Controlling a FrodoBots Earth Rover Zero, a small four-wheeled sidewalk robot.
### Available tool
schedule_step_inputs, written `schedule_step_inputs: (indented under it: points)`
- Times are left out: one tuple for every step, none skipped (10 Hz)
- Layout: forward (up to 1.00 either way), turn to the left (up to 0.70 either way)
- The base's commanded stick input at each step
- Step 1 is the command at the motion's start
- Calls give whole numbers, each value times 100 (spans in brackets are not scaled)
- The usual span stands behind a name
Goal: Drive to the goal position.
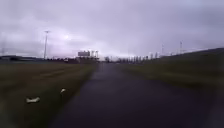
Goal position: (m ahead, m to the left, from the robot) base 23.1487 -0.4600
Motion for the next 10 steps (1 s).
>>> schedule_step_inputs:
  points:
    - [100,0]
    - [100,0]
    - [100,0]
    - [100,0]
    - [100,0]
    - [100,0]
    - [100,0]
    - [100,0]
    - [100,0]
    - [100,0]
